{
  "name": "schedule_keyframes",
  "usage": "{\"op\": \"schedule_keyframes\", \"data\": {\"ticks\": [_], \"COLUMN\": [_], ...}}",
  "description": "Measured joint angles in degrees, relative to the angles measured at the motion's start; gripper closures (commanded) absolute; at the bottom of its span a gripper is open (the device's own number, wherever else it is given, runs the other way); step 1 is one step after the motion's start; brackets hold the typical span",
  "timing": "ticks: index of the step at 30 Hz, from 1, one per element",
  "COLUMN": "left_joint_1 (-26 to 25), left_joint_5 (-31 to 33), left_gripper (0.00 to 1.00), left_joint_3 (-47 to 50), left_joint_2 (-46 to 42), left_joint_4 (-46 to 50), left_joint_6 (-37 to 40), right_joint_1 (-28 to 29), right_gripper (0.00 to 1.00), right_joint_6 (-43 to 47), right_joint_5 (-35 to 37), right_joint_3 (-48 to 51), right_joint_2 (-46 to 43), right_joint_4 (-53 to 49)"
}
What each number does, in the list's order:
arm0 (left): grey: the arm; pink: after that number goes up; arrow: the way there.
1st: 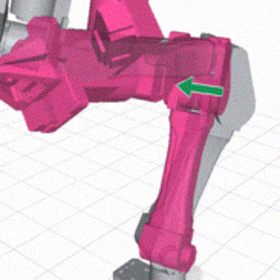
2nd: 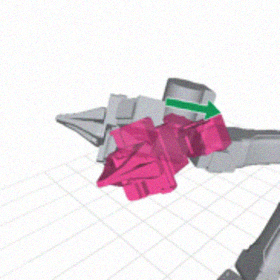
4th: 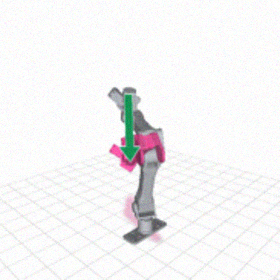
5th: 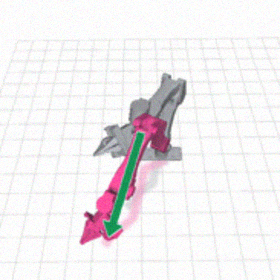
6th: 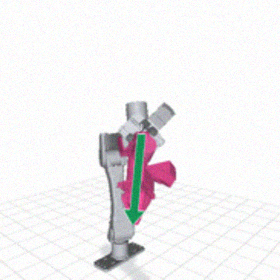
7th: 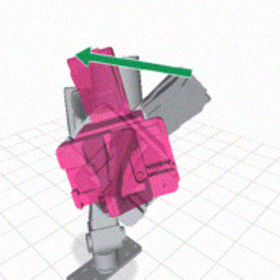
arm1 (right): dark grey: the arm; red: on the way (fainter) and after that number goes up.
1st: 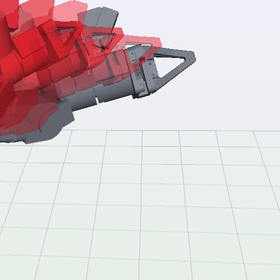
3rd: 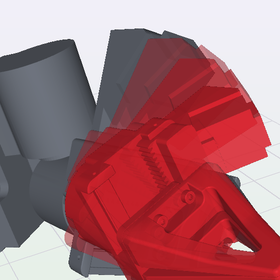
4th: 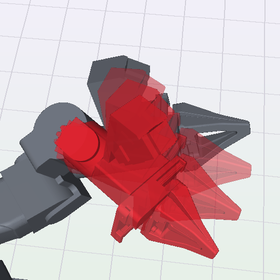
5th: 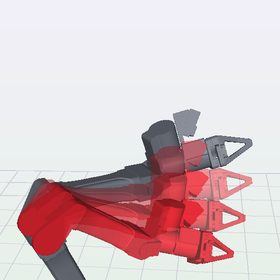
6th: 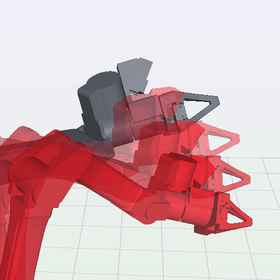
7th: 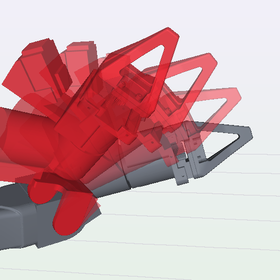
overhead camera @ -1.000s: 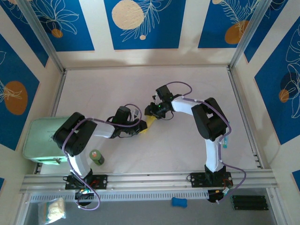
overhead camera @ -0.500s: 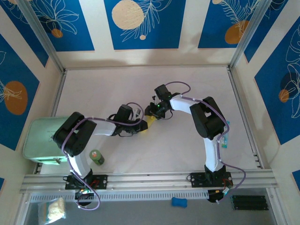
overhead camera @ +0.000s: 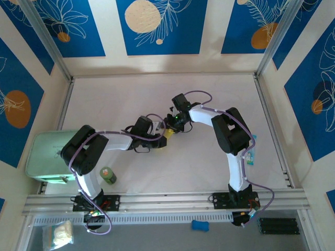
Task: Fold a paper plane with a square sheet of paper (pick it up from the middle)
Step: Fold the wing for the fifth time at the center of the table.
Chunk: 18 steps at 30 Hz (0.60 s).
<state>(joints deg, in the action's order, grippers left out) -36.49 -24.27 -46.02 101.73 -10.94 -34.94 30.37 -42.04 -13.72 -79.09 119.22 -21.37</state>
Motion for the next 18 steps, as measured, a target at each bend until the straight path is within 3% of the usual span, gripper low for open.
{"op": "schedule_keyframes", "data": {"ticks": [8,18], "left_joint_1": [-1.66,-2.08], "left_joint_5": [3.56,5.77], "left_gripper": [0.73,0.73], "left_joint_3": [-1.97,-2.49], "left_joint_2": [-0.02,-0.11], "left_joint_4": [3.82,4.59], "left_joint_6": [5.55,6.99], "right_joint_1": [0.00,0.00], "right_gripper": [0.63,0.63], "right_joint_6": [-0.02,-0.02], "right_joint_5": [0.02,0.04], "right_joint_3": [-0.52,-0.57], "right_joint_2": [0.26,0.26], "right_joint_4": [-0.59,-0.57]}}
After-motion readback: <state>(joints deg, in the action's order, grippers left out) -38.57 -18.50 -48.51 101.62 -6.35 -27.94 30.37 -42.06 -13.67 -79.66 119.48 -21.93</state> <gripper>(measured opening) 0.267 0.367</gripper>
